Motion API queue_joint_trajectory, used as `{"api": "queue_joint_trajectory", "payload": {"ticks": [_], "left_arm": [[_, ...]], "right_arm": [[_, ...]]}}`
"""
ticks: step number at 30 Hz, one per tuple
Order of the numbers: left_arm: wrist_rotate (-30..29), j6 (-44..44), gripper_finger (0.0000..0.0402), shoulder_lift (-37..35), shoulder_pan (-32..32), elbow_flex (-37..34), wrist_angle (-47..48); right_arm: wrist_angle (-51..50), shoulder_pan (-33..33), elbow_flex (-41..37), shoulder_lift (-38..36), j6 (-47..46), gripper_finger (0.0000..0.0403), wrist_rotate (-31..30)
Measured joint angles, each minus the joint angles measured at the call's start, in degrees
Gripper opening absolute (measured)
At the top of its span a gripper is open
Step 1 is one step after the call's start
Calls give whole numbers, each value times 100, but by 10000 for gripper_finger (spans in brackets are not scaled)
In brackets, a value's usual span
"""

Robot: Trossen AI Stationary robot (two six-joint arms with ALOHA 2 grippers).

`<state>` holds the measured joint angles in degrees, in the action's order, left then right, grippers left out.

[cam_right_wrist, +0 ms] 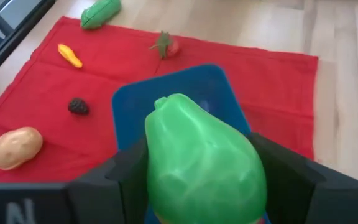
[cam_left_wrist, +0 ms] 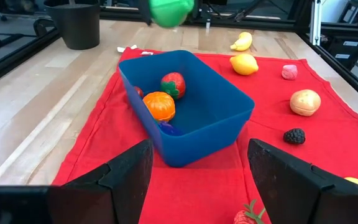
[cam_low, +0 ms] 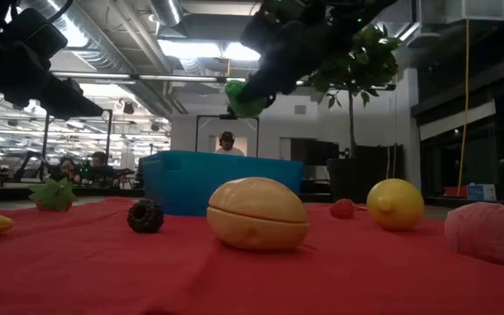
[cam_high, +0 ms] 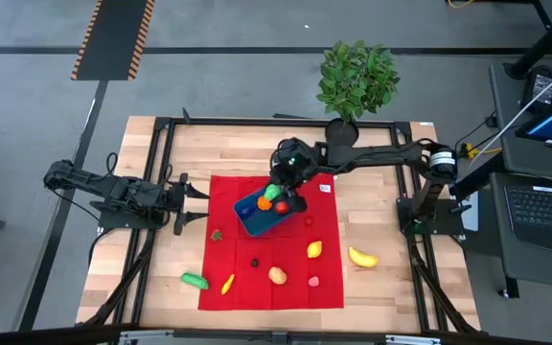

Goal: Pick and placing Produce into tupperware
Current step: Put the pear into the blue bin

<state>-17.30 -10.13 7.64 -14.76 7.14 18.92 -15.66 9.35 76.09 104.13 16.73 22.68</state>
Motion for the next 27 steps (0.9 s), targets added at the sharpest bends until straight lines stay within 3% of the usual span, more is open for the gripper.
{"api": "queue_joint_trajectory", "payload": {"ticks": [16, 27], "left_arm": [[1, -24, 254, -2, 0, 0, 0], [1, -26, 254, -1, -1, 0, 0]], "right_arm": [[432, -267, -7, 787, -34, 233, -9], [547, -290, -7, 880, -127, 233, -11]]}}
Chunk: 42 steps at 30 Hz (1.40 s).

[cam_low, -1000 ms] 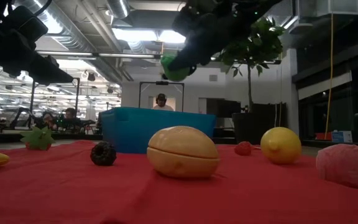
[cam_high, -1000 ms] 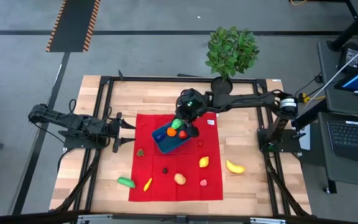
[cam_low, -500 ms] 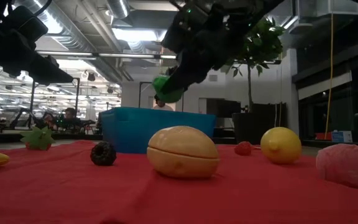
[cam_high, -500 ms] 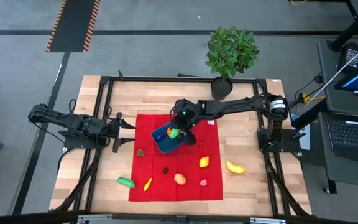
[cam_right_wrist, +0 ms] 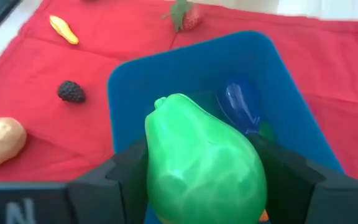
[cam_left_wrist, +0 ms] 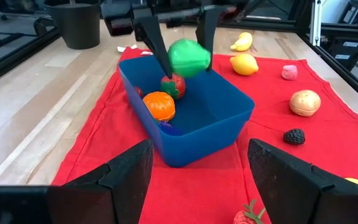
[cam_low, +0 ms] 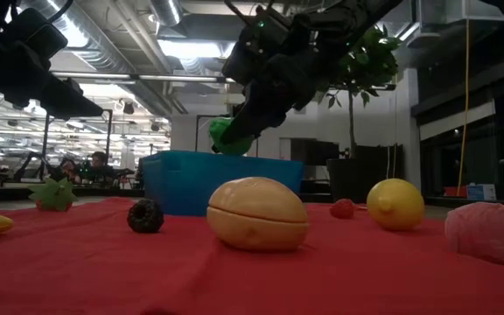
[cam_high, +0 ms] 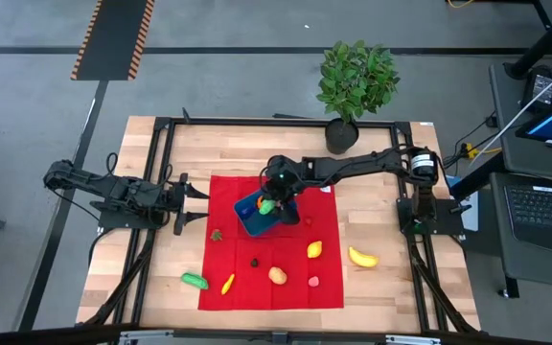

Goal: Pick and placing Produce into tupperware
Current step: Put the pear into the blue bin, then put the strawberry into the blue bin

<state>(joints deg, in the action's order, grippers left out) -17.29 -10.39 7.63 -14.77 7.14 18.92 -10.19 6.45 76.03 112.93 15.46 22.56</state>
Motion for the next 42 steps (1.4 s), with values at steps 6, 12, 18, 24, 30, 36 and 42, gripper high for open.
{"api": "queue_joint_trajectory", "payload": {"ticks": [6, 12, 18, 24, 30, 36, 42], "left_arm": [[1, 0, 254, -1, 0, 0, 0], [1, -2, 254, 1, -1, 0, 0], [0, -2, 254, -1, 1, 0, 0], [1, -2, 254, -1, 1, 0, 0], [1, -9, 254, 0, 0, 0, -1], [1, -24, 254, 0, 1, 0, 0], [1, -22, 254, 1, 1, 0, 0]], "right_arm": [[3, -47, -7, 95, 9, 233, -2], [30, -47, -1, 149, 9, 233, -2], [46, -50, 0, 273, 3, 233, -4], [288, -50, -2, 314, -18, 241, -4], [292, -50, -2, 314, -21, 257, -4], [299, -50, -2, 314, -37, 261, -4], [169, -50, 135, 284, -237, 262, -183]]}}
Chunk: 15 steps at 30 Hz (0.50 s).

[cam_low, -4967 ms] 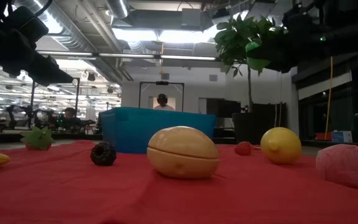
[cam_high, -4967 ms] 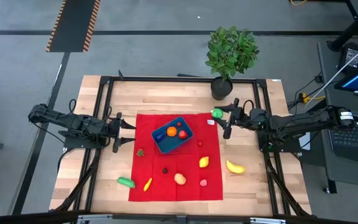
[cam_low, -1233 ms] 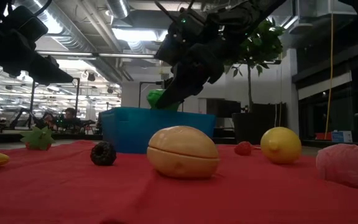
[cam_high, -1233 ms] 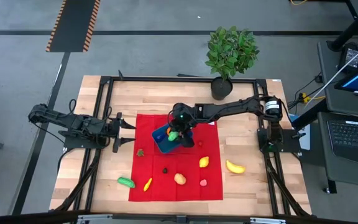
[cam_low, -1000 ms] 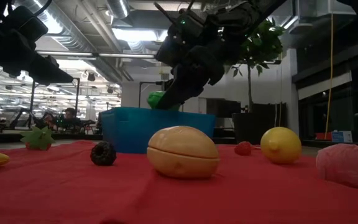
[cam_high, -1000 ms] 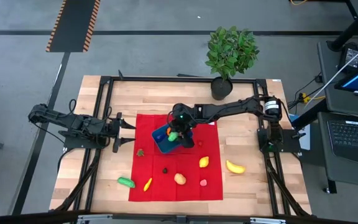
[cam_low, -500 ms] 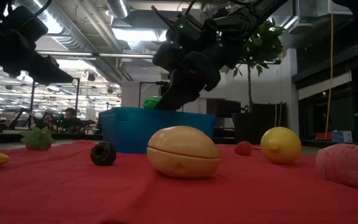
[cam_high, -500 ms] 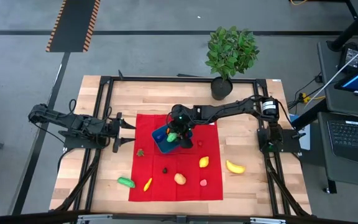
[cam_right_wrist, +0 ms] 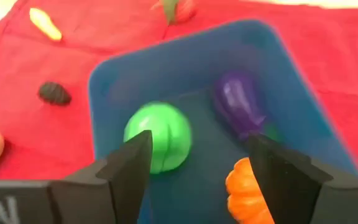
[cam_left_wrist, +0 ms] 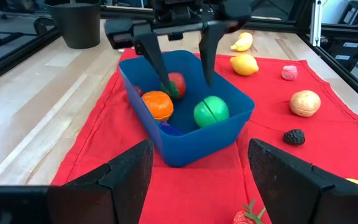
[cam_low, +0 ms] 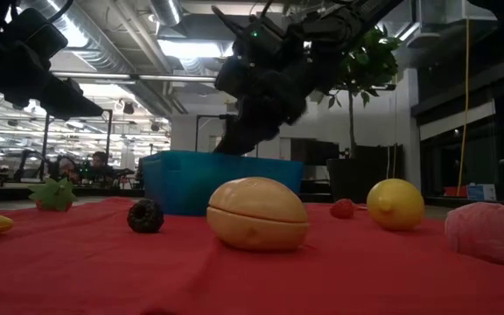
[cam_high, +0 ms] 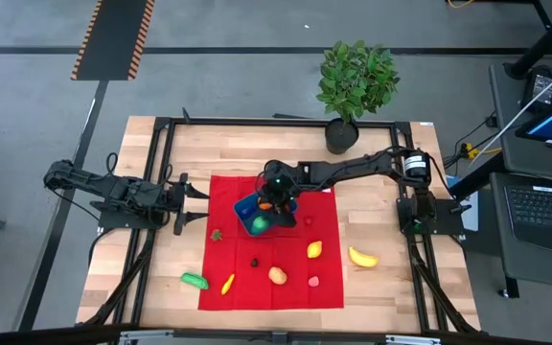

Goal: Pick and placing Produce into tupperware
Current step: Put the strawberry into the blue bin

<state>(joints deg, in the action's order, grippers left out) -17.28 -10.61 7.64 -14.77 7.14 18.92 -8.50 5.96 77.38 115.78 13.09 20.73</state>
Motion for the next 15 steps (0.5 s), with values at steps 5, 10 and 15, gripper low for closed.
{"api": "queue_joint_trajectory", "payload": {"ticks": [5, 10, 15], "left_arm": [[0, 0, 254, 0, 0, 0, 0], [0, 0, 254, -1, 0, 0, 0], [0, 0, 254, 0, 0, 0, 0]], "right_arm": [[-789, 56, 408, -27, -278, 263, -11], [-1409, 201, 560, -113, -403, 263, -10], [-718, 289, -51, -428, -417, 264, 21]]}}
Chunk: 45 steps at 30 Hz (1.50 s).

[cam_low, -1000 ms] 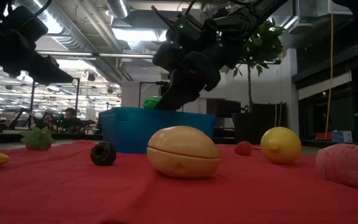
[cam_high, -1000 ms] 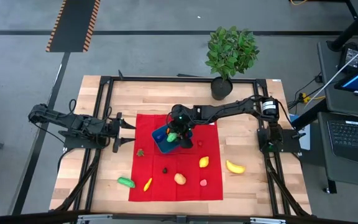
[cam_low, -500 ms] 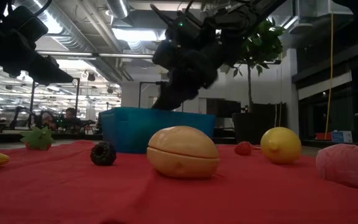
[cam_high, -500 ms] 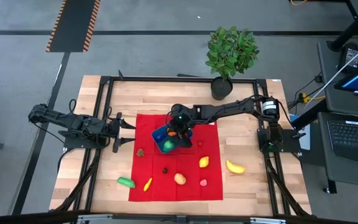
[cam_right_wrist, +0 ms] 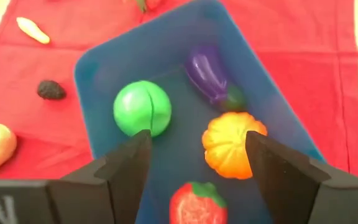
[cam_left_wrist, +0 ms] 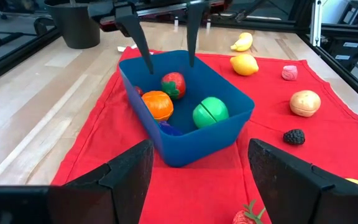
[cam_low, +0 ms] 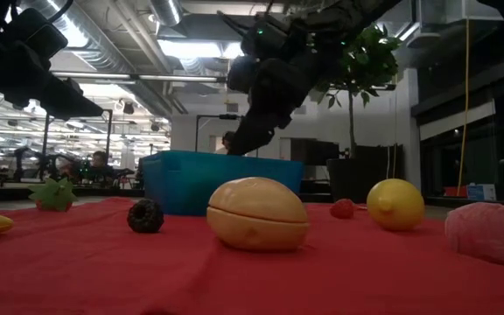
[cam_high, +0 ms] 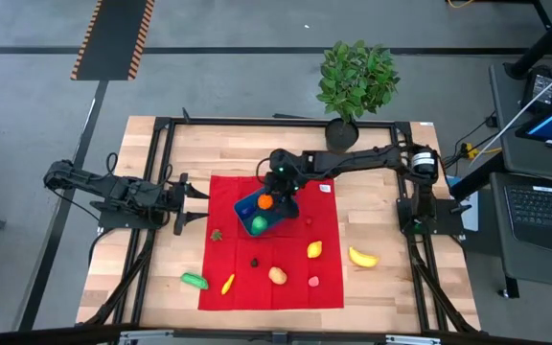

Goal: Pick and placing Produce into tupperware
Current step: Put the strawberry into the blue bin

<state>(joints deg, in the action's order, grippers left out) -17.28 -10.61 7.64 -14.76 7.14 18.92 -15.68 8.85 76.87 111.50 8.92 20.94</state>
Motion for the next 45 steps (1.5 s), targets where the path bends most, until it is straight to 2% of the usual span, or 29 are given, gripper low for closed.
{"api": "queue_joint_trajectory", "payload": {"ticks": [7, 11, 21, 26, 31, 38, 45], "left_arm": [[0, 0, 254, -1, 0, 0, -4], [2, 2, 254, 0, -2, 0, -7], [-1, 45, 254, 0, 13, 0, -56], [-39, 495, 254, 0, 13, 0, -96], [-67, 520, 254, 0, 13, 2, -98], [-125, 525, 254, 0, 13, 0, -93], [-292, 524, 254, 0, 13, 0, -174]], "right_arm": [[1088, 41, -1061, -896, -122, 264, 18], [1823, 53, -1766, -1723, -124, 264, 10], [5549, 67, -4700, -3878, -760, 264, -21], [6993, 65, -5889, -4541, -949, 264, -30], [7334, 61, -6563, -4701, -1025, 264, -32], [7323, -7, -6722, -4625, -1313, 264, -67], [7244, -7, -6718, -4625, -1626, 264, -1217]]}}
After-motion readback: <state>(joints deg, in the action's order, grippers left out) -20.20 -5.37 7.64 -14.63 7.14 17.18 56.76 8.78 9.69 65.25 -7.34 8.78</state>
